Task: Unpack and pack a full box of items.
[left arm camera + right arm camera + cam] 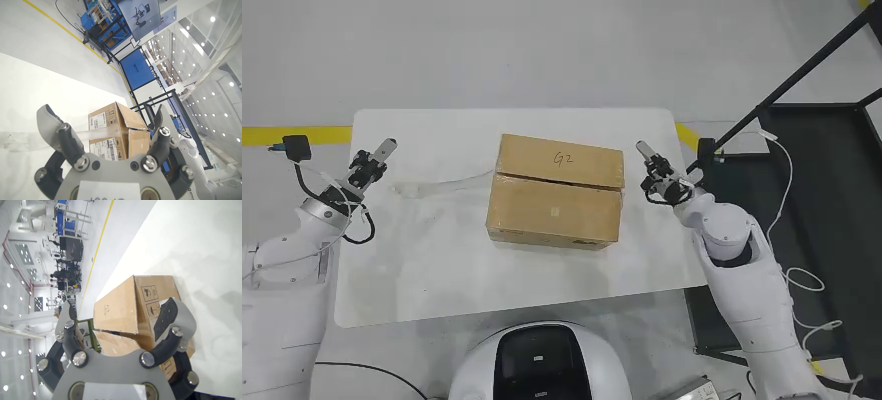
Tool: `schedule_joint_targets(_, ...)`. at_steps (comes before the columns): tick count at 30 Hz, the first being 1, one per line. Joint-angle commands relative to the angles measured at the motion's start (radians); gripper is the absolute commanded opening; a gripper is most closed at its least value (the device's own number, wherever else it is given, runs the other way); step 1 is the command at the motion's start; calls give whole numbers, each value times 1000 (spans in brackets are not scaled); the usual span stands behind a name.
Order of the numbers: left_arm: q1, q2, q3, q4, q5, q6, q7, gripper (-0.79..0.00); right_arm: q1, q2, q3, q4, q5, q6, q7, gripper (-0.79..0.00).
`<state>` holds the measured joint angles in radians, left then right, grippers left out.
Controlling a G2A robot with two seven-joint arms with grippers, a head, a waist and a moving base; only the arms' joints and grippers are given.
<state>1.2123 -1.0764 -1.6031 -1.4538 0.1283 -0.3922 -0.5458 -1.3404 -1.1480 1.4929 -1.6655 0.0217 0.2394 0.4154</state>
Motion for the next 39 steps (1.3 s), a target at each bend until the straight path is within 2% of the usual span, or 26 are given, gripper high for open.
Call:
schedule_joint_targets(1,0,0,0,0,0,0,0,0,10,4,-7,24,-50,-63,41,0)
schedule_joint_targets(6,0,0,0,0,0,0,0,0,41,13,-13,91,-81,-178,155,0)
schedule_joint_targets(12,0,0,0,0,0,0,0,0,91,24,-10,176,-49,-242,343,0)
schedule_joint_targets(26,0,0,0,0,0,0,0,0,92,24,-6,179,-35,-243,357,0)
schedule_joint_targets(33,0,0,0,0,0,0,0,0,82,41,22,197,-20,-320,506,0)
schedule_joint_targets(39,0,0,0,0,0,0,0,0,71,50,46,215,82,-382,617,0)
